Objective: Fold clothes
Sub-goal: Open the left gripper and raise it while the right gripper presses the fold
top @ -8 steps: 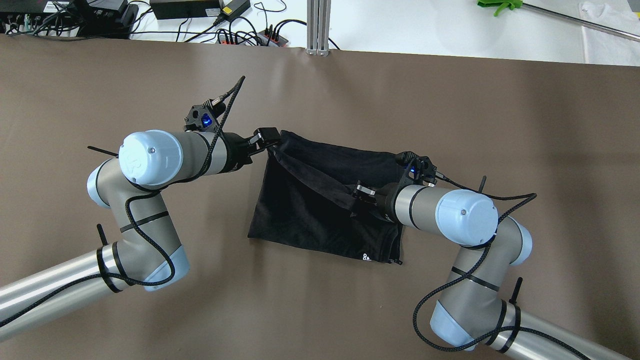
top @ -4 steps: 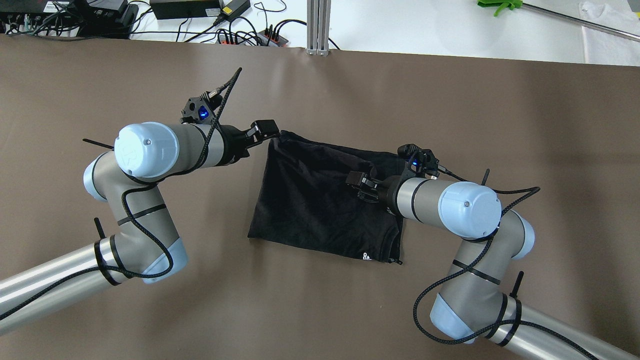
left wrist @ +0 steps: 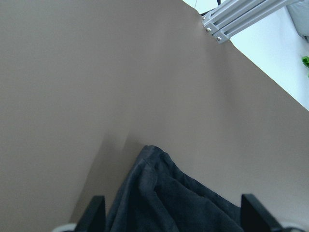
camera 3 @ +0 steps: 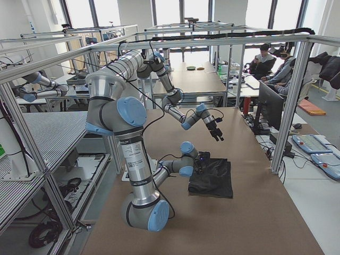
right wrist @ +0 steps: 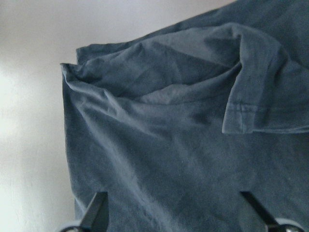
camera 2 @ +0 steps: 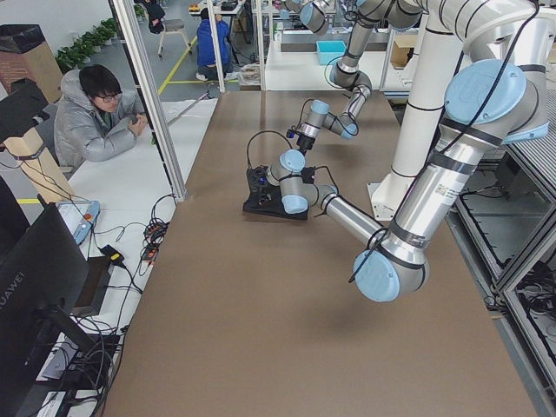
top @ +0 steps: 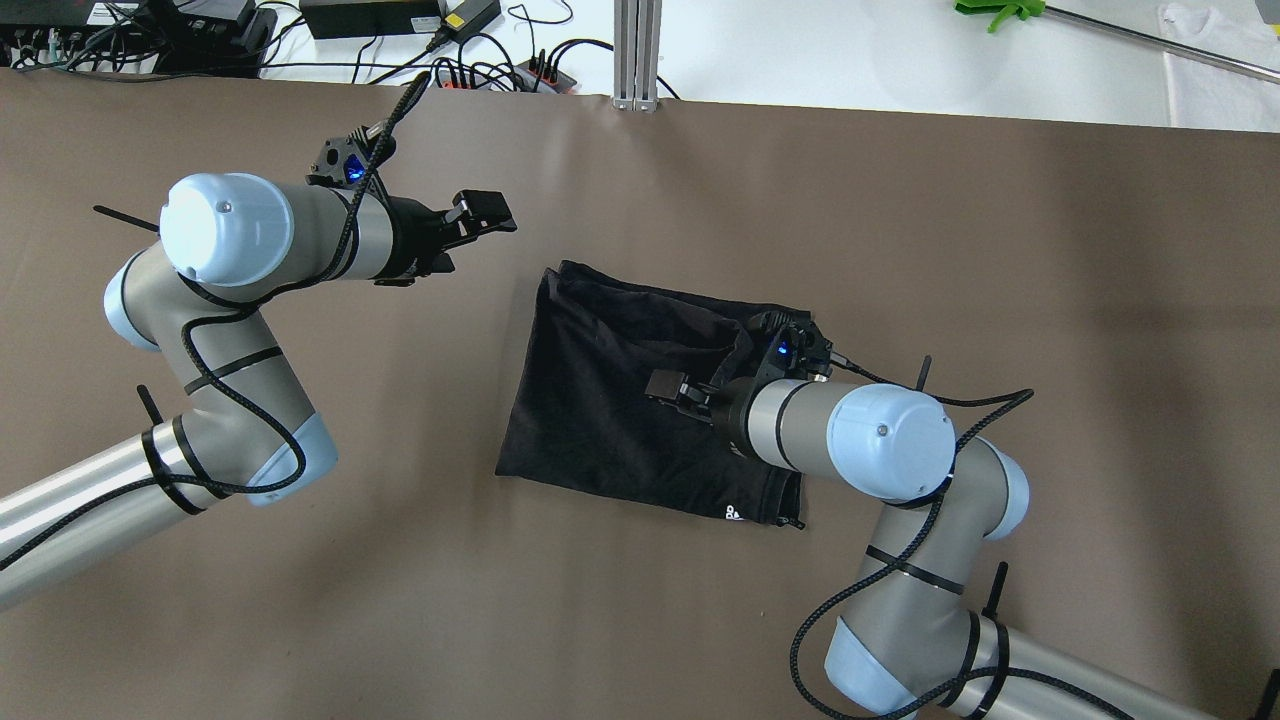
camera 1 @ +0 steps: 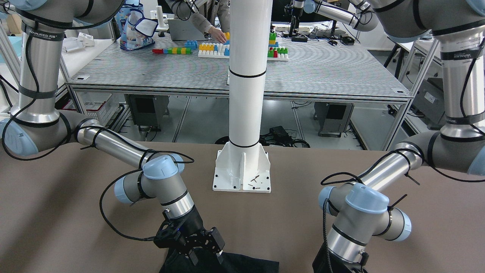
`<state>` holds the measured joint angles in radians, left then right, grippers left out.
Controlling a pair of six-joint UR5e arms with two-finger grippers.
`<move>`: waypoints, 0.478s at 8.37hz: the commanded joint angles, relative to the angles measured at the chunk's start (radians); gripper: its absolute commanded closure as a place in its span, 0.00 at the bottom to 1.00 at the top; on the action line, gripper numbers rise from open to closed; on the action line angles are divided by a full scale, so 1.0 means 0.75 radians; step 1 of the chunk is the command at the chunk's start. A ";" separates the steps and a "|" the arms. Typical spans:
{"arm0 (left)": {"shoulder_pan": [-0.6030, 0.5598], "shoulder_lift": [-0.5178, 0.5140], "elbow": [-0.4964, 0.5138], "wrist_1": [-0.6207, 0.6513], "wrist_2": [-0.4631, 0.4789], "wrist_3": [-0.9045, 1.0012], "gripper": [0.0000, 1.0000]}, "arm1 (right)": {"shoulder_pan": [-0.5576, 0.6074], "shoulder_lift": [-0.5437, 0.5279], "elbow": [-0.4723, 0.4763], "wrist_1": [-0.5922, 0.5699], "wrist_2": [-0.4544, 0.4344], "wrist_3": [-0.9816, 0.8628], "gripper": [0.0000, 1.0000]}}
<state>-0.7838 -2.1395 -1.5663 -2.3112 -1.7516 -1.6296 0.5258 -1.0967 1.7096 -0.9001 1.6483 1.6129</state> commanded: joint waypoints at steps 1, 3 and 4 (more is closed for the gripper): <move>-0.023 0.024 -0.012 -0.003 -0.025 0.025 0.00 | -0.043 0.092 -0.052 -0.133 -0.011 -0.074 0.06; -0.021 0.065 -0.029 -0.007 -0.025 0.058 0.00 | -0.032 0.145 -0.166 -0.133 -0.025 -0.152 0.06; -0.021 0.065 -0.029 -0.009 -0.025 0.060 0.00 | -0.022 0.188 -0.231 -0.133 -0.068 -0.185 0.06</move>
<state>-0.7989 -2.1008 -1.5843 -2.3157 -1.7697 -1.5936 0.4994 -1.0047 1.6179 -0.9961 1.6320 1.5214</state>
